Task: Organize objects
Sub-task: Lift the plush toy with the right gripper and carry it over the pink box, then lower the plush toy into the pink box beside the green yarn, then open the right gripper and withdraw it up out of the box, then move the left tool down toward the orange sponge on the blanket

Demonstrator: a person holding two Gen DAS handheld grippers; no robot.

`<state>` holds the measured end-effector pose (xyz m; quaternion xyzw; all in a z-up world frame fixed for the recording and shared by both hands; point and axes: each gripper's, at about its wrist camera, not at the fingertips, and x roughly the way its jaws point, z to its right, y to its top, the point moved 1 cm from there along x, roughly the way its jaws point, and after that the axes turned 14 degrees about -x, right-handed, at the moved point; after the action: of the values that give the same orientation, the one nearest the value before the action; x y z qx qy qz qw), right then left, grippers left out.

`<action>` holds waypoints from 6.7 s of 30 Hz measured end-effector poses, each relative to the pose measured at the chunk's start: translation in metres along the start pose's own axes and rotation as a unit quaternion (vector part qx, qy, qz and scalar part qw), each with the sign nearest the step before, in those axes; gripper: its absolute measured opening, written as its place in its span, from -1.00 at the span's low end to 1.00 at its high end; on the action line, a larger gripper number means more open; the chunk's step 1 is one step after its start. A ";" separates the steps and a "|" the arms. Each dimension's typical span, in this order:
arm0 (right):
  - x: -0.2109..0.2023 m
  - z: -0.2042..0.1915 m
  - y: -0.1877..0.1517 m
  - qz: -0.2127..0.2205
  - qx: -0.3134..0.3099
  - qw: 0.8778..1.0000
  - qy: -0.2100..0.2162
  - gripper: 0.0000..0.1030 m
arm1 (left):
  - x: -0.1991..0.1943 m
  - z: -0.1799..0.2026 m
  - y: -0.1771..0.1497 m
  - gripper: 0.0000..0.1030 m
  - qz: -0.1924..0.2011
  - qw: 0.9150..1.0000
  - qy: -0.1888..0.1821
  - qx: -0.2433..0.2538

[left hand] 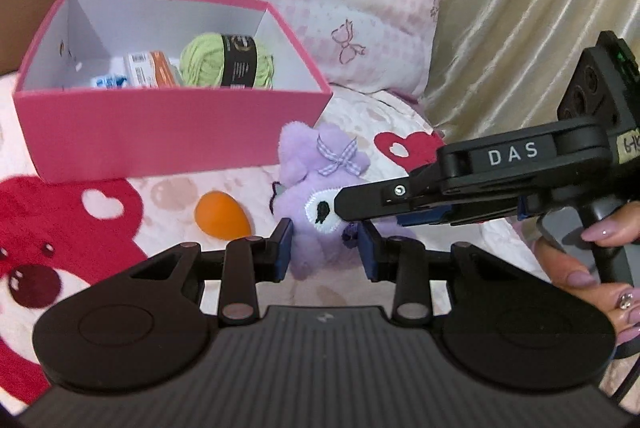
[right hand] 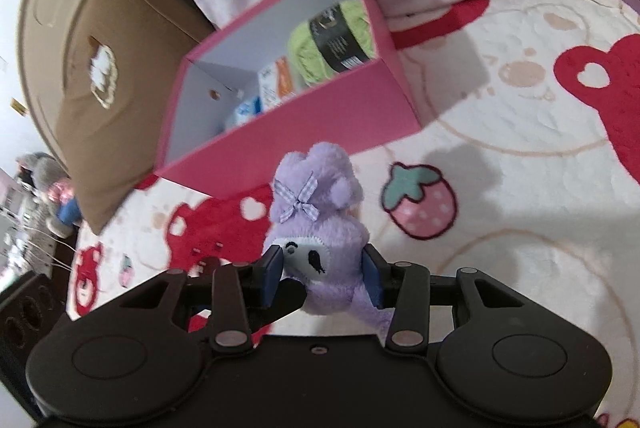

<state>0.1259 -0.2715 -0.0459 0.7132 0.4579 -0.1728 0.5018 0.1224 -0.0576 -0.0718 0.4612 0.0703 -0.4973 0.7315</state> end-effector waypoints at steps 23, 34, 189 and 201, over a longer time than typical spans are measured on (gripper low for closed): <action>-0.076 -0.074 0.028 0.063 -0.023 0.997 0.021 -0.05 | -0.086 0.051 0.058 -0.35 0.056 0.995 0.007 0.085; -0.041 -0.089 0.111 0.078 -0.071 0.994 -0.012 0.03 | -0.044 0.037 0.125 -0.29 0.098 0.990 0.038 0.089; -0.020 -0.117 -0.007 0.049 -0.455 0.889 -0.020 0.79 | -0.036 0.010 0.053 0.91 -0.089 0.984 0.152 0.007; 0.016 -0.071 -0.003 0.006 -0.373 0.926 -0.051 0.77 | 0.017 -0.009 0.051 0.90 -0.071 0.984 0.162 -0.008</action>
<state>0.1161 -0.2015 -0.0278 0.4673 0.4585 -0.0225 0.7556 0.1748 -0.0583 -0.0551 0.5240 0.2246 -0.4663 0.6764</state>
